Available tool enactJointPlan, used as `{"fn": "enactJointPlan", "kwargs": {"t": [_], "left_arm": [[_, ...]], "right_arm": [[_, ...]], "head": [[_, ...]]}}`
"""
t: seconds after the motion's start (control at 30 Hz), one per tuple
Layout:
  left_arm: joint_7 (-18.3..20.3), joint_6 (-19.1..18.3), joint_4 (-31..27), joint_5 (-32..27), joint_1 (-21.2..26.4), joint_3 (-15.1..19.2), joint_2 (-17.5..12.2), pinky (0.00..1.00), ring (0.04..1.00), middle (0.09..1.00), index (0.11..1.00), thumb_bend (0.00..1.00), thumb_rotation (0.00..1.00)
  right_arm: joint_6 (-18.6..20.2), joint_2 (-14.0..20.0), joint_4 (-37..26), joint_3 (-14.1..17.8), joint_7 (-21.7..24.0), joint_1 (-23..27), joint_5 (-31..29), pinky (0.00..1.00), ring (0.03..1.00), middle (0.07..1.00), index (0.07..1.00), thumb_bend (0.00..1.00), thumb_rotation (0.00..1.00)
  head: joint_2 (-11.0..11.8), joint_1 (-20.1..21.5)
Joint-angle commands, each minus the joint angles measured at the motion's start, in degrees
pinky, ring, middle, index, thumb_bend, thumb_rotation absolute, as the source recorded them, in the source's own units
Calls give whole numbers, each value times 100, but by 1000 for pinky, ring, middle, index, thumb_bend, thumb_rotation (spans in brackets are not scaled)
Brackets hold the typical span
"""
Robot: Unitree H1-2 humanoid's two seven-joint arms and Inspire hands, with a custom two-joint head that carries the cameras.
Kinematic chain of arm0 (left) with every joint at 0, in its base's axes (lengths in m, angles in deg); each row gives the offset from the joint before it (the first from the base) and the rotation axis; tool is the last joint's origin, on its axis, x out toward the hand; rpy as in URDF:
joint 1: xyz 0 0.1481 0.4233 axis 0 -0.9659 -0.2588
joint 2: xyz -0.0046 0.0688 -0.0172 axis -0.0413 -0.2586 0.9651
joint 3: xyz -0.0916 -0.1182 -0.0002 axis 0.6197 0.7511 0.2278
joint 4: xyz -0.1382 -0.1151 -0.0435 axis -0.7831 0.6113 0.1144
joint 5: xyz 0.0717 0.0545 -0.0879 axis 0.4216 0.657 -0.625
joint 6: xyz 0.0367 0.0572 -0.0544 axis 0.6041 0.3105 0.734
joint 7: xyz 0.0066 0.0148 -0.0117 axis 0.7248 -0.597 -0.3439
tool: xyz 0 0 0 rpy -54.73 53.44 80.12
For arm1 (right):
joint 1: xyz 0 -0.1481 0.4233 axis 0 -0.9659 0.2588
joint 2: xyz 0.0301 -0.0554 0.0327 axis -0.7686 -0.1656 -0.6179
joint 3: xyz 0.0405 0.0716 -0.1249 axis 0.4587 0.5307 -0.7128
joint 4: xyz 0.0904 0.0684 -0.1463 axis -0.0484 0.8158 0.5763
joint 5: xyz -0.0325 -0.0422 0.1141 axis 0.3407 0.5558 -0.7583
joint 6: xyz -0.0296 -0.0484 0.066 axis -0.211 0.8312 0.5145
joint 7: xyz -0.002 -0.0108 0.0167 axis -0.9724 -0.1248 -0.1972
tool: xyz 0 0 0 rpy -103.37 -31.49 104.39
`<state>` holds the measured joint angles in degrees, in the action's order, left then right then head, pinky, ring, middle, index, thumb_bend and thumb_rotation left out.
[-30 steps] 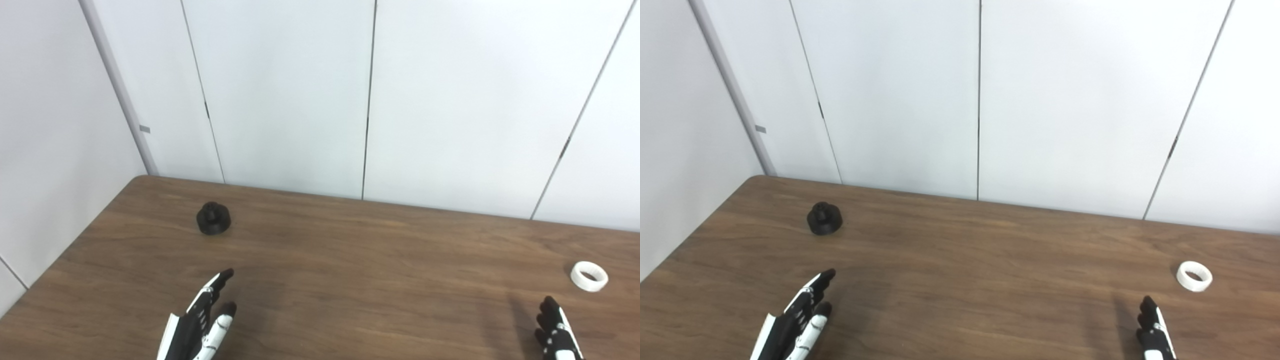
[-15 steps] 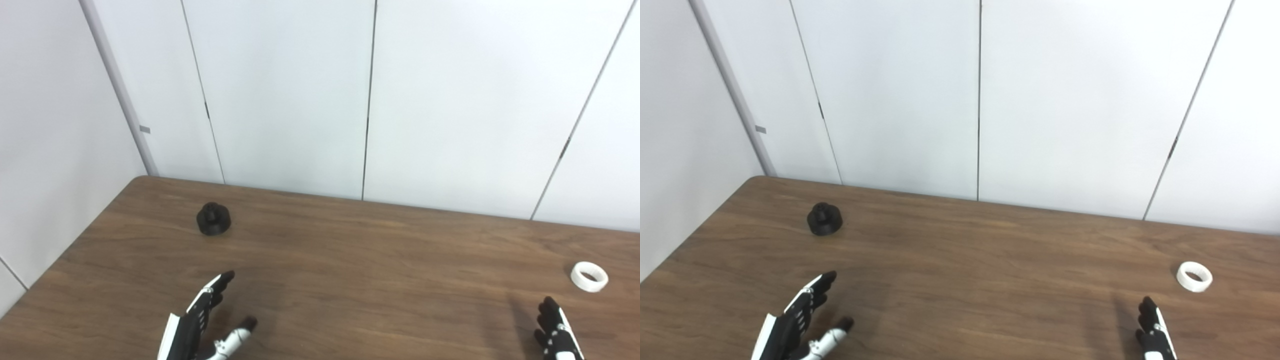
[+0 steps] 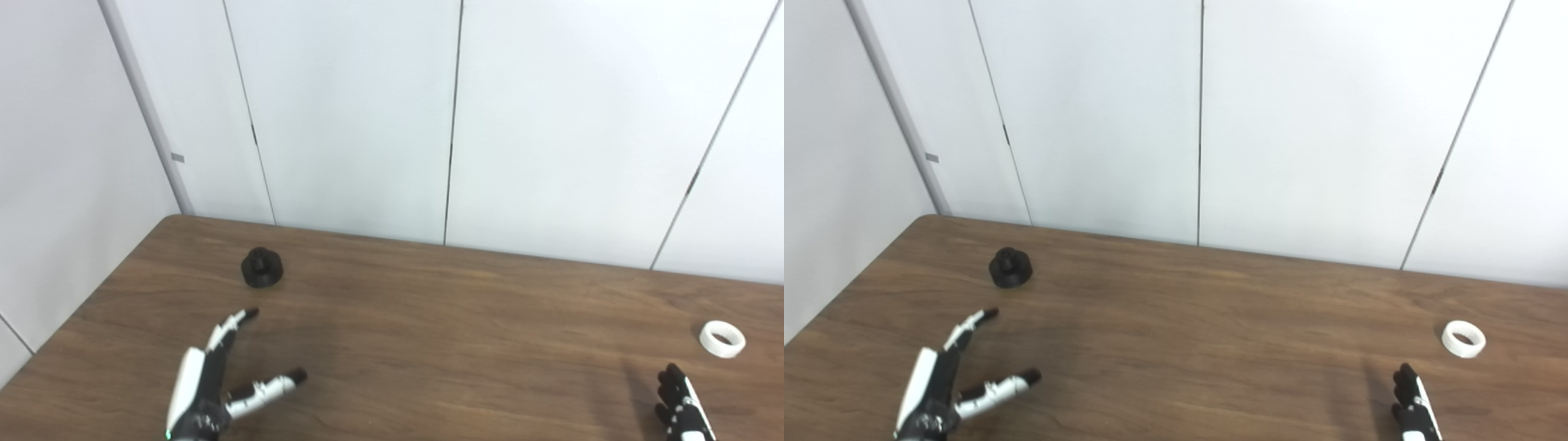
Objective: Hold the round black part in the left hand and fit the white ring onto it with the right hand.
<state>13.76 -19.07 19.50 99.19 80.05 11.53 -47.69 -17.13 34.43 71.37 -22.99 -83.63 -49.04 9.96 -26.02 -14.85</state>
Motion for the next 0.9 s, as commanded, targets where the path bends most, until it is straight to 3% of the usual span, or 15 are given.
{"fn": "enactJointPlan", "kwargs": {"t": [0.0,0.37,0.87], "left_arm": [[-11,-120,-172,102,201,88,-162,1000,1000,961,893,998,336],[4,-555,469,448,999,135,-799,1000,995,935,870,998,360],[-197,-221,2224,459,2110,95,-1458,995,999,928,851,1000,341]], "right_arm": [[-45,60,25,-17,-20,-210,-11,1000,996,978,978,469,966],[-16,12,5,-34,-42,-230,-24,1000,1000,975,974,519,940],[-80,-11,0,-51,-79,-249,6,1000,989,967,971,494,935]], "head": [[-11,-10],[-21,8],[-43,63]]}}
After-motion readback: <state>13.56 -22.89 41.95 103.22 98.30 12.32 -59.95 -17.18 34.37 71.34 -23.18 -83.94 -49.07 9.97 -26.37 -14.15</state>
